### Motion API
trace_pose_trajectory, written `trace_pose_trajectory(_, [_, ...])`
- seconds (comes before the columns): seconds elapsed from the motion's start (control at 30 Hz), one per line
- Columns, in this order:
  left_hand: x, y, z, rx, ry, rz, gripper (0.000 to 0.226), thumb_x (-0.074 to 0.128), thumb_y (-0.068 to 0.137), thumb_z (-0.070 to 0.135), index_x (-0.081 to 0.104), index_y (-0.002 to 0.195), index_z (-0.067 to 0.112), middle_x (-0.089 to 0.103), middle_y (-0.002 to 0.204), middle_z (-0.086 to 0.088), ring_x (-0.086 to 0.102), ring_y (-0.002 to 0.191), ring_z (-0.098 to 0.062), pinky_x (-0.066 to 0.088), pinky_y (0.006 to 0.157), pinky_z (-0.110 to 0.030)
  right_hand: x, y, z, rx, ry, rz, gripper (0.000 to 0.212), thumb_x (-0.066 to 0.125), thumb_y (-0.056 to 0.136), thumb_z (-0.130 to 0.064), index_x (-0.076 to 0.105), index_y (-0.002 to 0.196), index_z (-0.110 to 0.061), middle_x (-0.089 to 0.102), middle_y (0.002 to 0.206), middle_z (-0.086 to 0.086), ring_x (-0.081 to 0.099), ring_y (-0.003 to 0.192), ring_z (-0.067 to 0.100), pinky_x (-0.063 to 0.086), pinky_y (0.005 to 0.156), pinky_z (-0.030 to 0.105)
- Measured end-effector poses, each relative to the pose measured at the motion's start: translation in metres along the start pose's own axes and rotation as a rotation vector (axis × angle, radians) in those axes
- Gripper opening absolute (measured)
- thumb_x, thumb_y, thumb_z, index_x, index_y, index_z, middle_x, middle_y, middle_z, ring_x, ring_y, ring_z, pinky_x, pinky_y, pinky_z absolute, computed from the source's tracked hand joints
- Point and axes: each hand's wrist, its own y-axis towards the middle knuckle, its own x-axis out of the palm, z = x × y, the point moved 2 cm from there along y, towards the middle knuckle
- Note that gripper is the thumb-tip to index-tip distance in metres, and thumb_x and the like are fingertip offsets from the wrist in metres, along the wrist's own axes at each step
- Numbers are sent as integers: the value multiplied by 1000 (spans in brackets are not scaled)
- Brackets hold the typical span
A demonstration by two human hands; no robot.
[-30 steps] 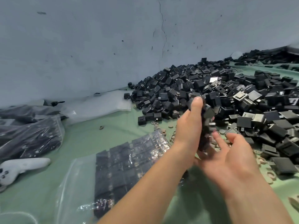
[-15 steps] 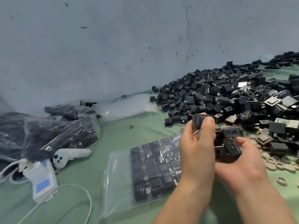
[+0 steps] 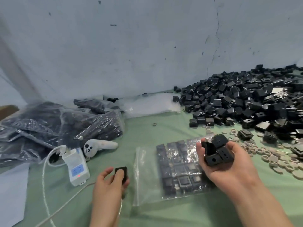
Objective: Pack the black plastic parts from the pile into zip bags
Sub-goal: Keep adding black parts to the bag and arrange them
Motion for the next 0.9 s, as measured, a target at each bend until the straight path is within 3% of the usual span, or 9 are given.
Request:
trace_pose_trajectory(0.07, [7,3,-2,36,92,-46,25,62,95,7,52,118,12,67,100,-15,71,78,-31,61,64,-29,1,0,5,23,-1,-18,34,51,92,-27,66,107,-2,70,108,16,69,87,29,57,58,30])
trace_pose_trajectory(0.2, [17,9,0,128,362,-123,22,67,92,18,60,112,16,68,98,-2,73,79,-24,57,88,-44,1,-1,12,30,-26,-49,33,54,83,-24,65,106,-2,71,102,16,68,86,30,55,57,29])
trace_pose_trajectory(0.27, [19,8,3,182,483,-163,16,71,89,25,64,104,20,71,90,6,71,80,-7,55,84,-24,1,-1,14,34,-39,-49,33,53,87,-26,66,107,-3,71,103,16,68,89,29,55,57,28])
trace_pose_trajectory(0.3, [19,8,3,203,526,-180,13,72,89,26,64,99,23,71,86,11,67,75,4,50,73,-10,1,-1,15,36,-44,-47,33,52,89,-27,66,107,-3,71,104,15,68,89,29,55,57,28])
trace_pose_trajectory(0.33, [19,8,5,216,549,-182,11,72,89,26,64,97,24,70,83,14,63,71,11,44,64,-5,0,-1,15,35,-52,-46,33,51,90,-27,66,107,-3,71,104,15,68,89,28,55,57,28])
trace_pose_trajectory(0.47, [11,11,13,240,582,-89,13,70,90,25,65,102,21,68,84,13,64,79,-3,42,67,-24,0,1,14,14,-75,-26,33,51,91,-28,67,104,-2,71,105,16,68,86,29,55,54,28])
trace_pose_trajectory(0.6, [5,13,15,250,656,-130,18,67,91,30,58,107,32,65,81,15,60,69,3,37,57,-15,2,6,11,6,-101,-13,34,51,90,-28,67,104,-1,71,106,16,69,85,29,55,55,27])
trace_pose_trajectory(0.77, [7,19,9,146,606,-179,11,60,92,26,61,102,31,65,70,-1,61,60,-24,50,64,-35,3,12,11,11,-114,-3,33,52,91,-29,67,103,-3,72,106,15,69,83,29,54,53,27])
trace_pose_trajectory(0.9, [8,21,7,87,630,-242,7,58,93,31,65,90,30,64,55,4,55,49,-20,44,57,-31,6,14,12,14,-123,11,34,51,92,-30,66,105,-3,71,105,15,70,81,29,54,52,27])
